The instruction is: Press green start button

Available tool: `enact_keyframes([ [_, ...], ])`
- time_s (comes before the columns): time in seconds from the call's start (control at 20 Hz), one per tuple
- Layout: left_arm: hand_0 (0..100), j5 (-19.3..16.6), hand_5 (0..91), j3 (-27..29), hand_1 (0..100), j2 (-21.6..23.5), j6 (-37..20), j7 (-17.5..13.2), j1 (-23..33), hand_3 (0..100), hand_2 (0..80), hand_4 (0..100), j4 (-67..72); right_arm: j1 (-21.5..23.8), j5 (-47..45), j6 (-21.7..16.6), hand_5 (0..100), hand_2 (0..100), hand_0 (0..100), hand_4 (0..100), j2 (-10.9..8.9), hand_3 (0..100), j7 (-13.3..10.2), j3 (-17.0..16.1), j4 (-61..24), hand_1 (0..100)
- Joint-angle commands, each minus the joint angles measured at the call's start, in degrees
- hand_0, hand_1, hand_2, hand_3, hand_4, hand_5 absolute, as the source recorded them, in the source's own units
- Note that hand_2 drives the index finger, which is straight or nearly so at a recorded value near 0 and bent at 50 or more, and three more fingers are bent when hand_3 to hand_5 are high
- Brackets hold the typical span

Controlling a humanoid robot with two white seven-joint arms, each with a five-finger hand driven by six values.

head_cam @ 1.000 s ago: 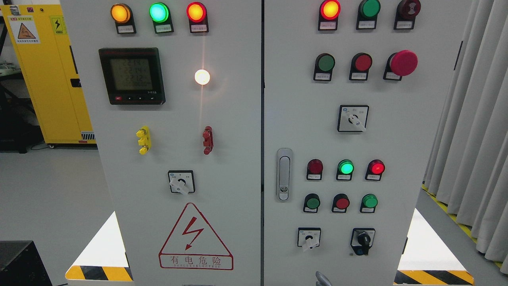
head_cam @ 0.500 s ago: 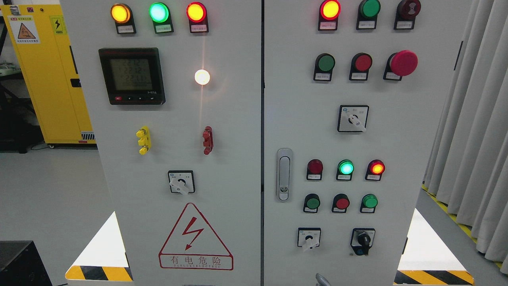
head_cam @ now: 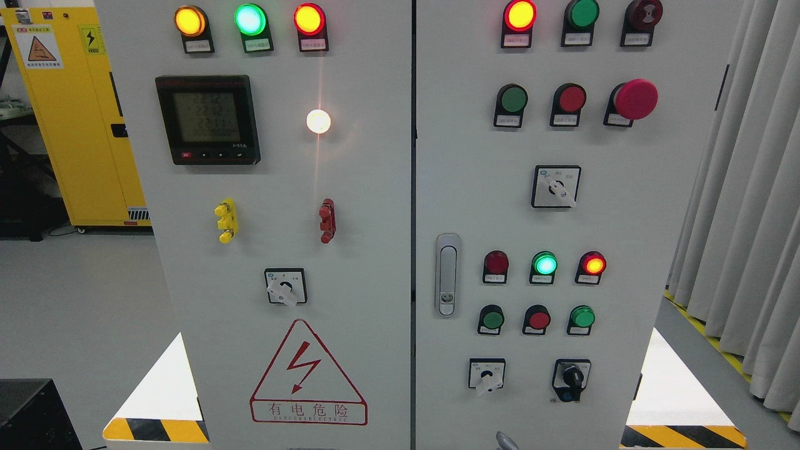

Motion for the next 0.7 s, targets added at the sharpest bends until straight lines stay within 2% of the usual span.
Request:
enact_keyframes([
  [0.0, 12, 0.02, 0.0, 0.02, 56, 0.04, 0.05, -0.05, 0.01, 0, 0.0, 0, 0.00, -0.58, 16.99, -3.56, 70, 0, 44, 75, 0.08, 63, -2.97, -5.63, 0.85, 73],
  [0.05, 12, 0.02, 0.0, 0.02, 56, 0.05, 0.05, -0.05, -0.08, 0, 0.0, 0, 0.00, -0.84, 21.20, -4.80, 79, 0, 46, 83, 0.08, 73, -4.20, -6.69, 0.68, 75],
  [0.1, 12, -0.07, 0.0, 0.02, 56, -0.04, 0.05, -0.05, 0.00, 0, 0.0, 0, 0.00, -0.93, 23.25, -5.16, 81, 0, 47, 84, 0.34, 74, -4.65, -7.31, 0.33, 75],
  [0.15, 12, 0.02, 0.0, 0.02, 56, -0.04, 0.05, -0.05, 0.01, 0, 0.0, 0, 0.00, -1.11, 24.40, -5.25, 84, 0, 49, 89, 0.61, 81, -4.74, -7.57, -0.02, 77],
  [0.4, 12, 0.02, 0.0, -0.07, 56, 0.05, 0.05, -0.05, -0.08, 0, 0.0, 0, 0.00, -3.57, 37.30, -5.16, 93, 0, 48, 92, 0.87, 86, -5.00, -10.21, -1.43, 79],
  [0.5, 12, 0.02, 0.0, -0.07, 56, 0.05, 0.05, -0.05, 0.01, 0, 0.0, 0, 0.00, -4.36, 41.44, -4.90, 95, 0, 48, 92, 1.14, 88, -6.14, -10.48, -1.96, 81],
  [0.65, 12, 0.02, 0.0, -0.07, 56, 0.05, 0.05, -0.05, 0.01, 0, 0.0, 0, 0.00, -6.38, 47.51, -4.02, 96, 0, 47, 92, 1.49, 88, -7.03, -13.28, -3.54, 83],
])
